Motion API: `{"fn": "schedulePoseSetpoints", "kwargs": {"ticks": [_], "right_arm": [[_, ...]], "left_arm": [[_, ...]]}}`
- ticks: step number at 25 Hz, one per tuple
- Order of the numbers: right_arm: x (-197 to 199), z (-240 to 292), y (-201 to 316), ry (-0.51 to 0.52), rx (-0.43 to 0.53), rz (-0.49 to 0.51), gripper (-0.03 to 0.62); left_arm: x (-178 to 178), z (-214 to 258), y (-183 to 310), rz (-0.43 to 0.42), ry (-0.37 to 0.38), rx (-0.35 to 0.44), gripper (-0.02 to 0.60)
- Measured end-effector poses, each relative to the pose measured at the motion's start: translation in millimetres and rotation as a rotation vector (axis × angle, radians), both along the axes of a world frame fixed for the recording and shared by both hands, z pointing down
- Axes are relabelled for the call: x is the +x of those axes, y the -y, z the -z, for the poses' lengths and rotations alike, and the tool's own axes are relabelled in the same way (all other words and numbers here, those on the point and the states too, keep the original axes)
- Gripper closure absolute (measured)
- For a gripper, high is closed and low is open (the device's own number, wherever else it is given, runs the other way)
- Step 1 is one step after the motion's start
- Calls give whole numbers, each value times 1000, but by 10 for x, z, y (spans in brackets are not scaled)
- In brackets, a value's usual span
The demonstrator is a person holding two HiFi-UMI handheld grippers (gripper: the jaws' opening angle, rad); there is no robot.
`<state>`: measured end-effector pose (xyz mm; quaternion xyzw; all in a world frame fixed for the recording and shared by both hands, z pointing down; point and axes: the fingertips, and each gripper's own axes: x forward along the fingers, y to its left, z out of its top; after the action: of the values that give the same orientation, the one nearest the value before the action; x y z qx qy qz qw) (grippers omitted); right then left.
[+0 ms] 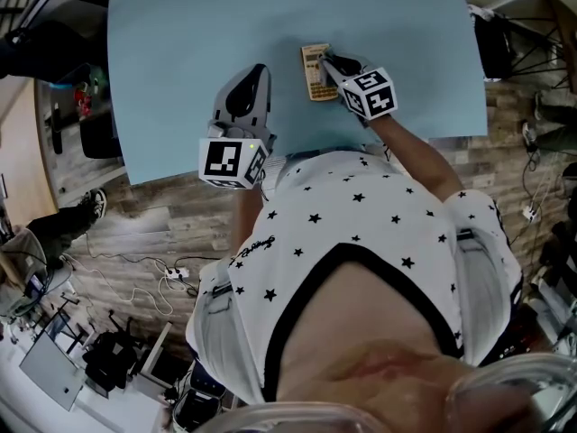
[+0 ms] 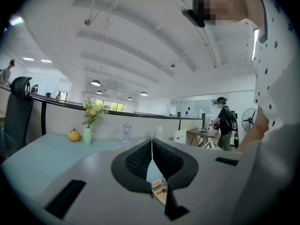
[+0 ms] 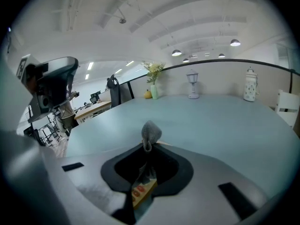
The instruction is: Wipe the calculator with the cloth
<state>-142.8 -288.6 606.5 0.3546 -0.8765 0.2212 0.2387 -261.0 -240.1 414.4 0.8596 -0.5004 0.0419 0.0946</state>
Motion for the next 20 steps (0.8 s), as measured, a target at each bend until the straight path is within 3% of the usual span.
{"fn": "schedulePoseSetpoints", "kwargs": {"ticks": [10,20], "right_arm": [[-492,-113,-487,10,-45,165,553],[-415,-163,-506,2,-44,137,553]], "left_arm": [[-43,7,-23,14,5,-4,551],[51,8,-22,-13,8,-5,551]]}}
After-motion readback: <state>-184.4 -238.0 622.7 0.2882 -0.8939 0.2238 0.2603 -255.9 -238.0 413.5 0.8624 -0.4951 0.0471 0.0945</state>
